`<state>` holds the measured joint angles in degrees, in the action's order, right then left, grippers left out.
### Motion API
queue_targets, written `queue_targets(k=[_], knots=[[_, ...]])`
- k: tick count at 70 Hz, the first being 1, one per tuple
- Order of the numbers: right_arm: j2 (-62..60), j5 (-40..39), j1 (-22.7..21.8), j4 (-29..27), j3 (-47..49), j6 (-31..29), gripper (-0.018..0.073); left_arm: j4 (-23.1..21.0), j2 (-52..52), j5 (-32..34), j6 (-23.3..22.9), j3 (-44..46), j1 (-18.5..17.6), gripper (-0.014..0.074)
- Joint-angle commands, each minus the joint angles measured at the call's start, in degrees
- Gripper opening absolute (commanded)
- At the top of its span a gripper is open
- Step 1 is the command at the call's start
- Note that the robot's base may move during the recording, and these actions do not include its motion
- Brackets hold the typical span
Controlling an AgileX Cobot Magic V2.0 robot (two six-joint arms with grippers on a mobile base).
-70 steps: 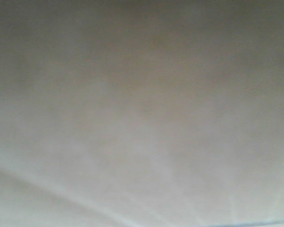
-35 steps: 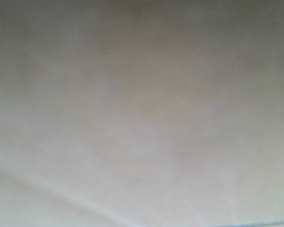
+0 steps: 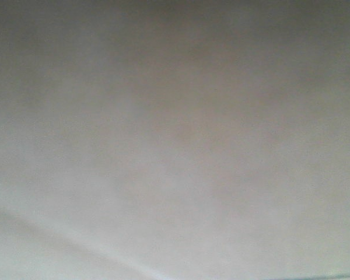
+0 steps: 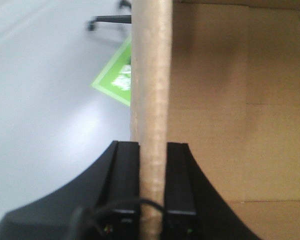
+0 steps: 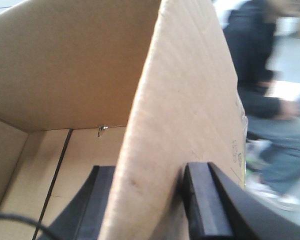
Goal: Grab box from left shelf to table start
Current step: 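Hold the box with both grippers while the base drives to the table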
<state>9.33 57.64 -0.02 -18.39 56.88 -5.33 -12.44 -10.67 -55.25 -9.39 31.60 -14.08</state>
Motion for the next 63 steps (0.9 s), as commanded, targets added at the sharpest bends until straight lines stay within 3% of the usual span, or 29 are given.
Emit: queue_targets(k=[1,63], knots=[[0.2,-3.4,0.0,2.1,1.5,-0.3,0.0057,-1.9,-1.2,-12.0,0.1,-0.5,-0.2,-0.01],[0.2,-3.5,0.0,2.1,1.5,-0.3,0.0057,-1.9,-1.2,-12.0,0.1,-0.5,-0.2,-0.01]])
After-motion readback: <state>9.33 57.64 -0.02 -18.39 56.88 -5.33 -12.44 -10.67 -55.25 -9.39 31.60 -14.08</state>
